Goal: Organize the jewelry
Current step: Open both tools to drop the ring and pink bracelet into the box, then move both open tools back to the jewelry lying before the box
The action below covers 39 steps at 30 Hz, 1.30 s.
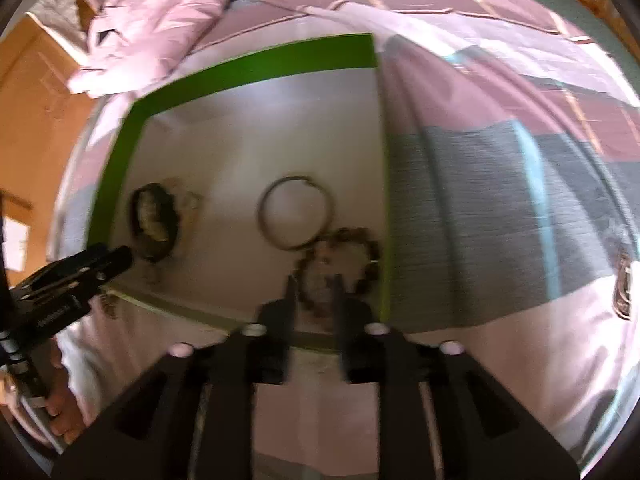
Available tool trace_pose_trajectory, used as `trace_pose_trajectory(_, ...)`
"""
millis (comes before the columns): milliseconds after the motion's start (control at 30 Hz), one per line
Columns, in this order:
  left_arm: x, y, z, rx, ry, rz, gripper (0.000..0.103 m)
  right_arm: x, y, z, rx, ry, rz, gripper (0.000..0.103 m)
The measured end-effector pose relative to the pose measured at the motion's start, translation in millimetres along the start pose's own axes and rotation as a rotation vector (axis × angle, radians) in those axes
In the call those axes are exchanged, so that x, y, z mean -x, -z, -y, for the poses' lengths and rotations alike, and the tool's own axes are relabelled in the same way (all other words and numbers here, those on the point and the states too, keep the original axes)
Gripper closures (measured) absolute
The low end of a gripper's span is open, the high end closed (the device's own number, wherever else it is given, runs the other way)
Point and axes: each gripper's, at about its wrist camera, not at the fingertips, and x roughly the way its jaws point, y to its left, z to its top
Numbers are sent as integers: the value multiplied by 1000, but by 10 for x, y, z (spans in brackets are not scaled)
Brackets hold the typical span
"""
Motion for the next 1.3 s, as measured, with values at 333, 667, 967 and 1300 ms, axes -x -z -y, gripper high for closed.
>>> trace_pose_trajectory(333,824,219,460,-166,-70,203,2,774,198,-266,149,52,250,8)
trace_pose_trajectory(667,687,826,359,-180,-32,107,2,616,668,-60,131,-17,163,1)
trace_pose_trajectory(967,462,876,374,-163,-5,59,2,280,791,-118,119,15,90,1)
trace_pose_trajectory(1300,369,901,428,-138,97,0,15,16,683,139,-70,-58,-2,31)
